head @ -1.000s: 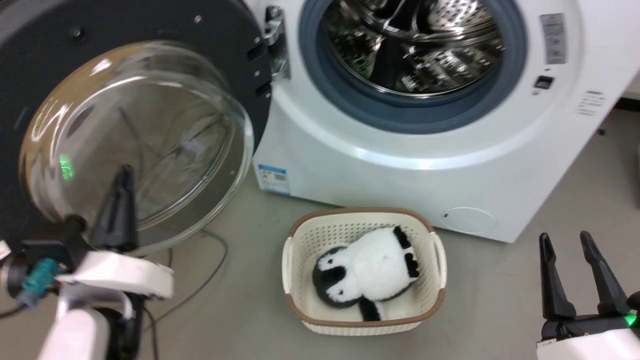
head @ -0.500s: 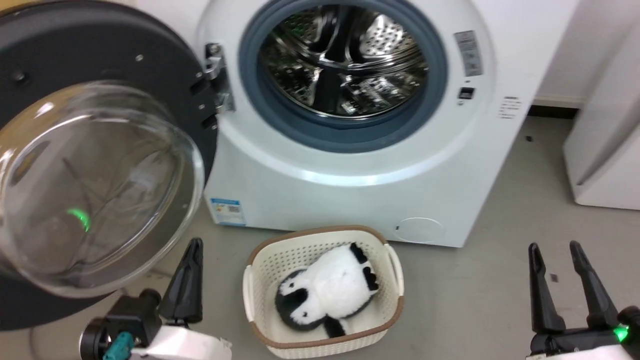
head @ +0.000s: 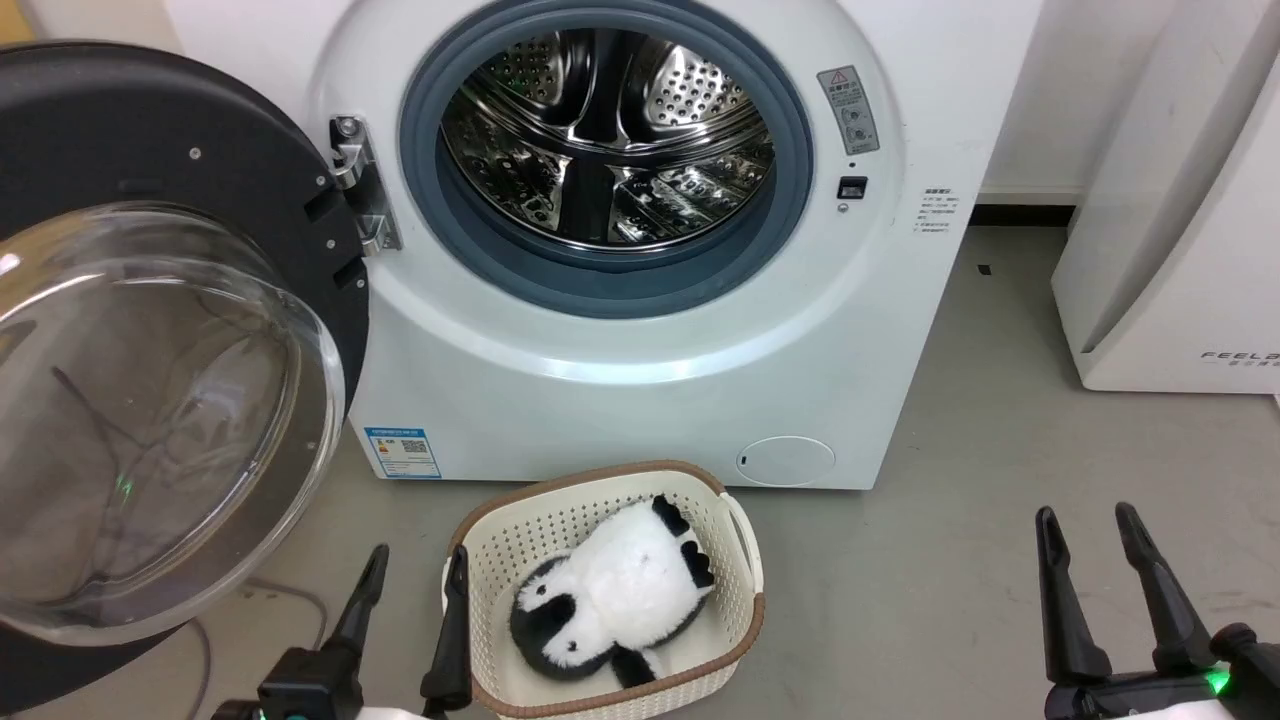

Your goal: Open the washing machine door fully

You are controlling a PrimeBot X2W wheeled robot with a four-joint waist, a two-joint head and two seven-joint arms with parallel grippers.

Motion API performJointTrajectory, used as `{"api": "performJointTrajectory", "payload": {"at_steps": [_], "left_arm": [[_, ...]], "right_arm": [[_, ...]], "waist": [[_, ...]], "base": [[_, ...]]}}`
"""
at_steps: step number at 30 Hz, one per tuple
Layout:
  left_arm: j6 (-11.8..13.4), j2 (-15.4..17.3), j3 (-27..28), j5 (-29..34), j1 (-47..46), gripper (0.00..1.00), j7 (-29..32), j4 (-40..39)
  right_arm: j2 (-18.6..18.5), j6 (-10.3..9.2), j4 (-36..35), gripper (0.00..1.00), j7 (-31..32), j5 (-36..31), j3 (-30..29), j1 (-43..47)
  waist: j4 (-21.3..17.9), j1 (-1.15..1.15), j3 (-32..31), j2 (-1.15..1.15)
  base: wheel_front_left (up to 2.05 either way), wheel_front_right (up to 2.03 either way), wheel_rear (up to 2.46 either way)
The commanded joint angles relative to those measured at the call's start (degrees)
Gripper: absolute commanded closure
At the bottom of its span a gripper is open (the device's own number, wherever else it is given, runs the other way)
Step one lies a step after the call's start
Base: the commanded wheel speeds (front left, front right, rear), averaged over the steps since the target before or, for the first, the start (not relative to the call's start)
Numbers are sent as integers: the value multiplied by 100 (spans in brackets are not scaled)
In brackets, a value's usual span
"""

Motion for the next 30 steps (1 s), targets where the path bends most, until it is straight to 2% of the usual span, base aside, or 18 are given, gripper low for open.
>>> {"api": "performJointTrajectory", "payload": {"at_steps": [1,6,12,30], "left_arm": [[44,-36,-18,49,90,0,-41,66],[140,-155,-25,118,120,0,-65,127],[122,-194,-51,224,151,0,-77,178],[-197,-327,60,500,185,0,-80,156]], "right_arm": [[-14,3,56,0,-23,35,27,94],[-19,3,233,0,-24,68,62,106],[-10,3,312,0,-24,77,98,113],[-40,3,389,0,-24,103,144,101]], "waist": [[-26,0,-4,0],[-42,0,-1,0],[-27,0,10,0],[-6,0,10,0]], "base": [[0,0,0],[0,0,0],[0,0,0],[0,0,0]]}}
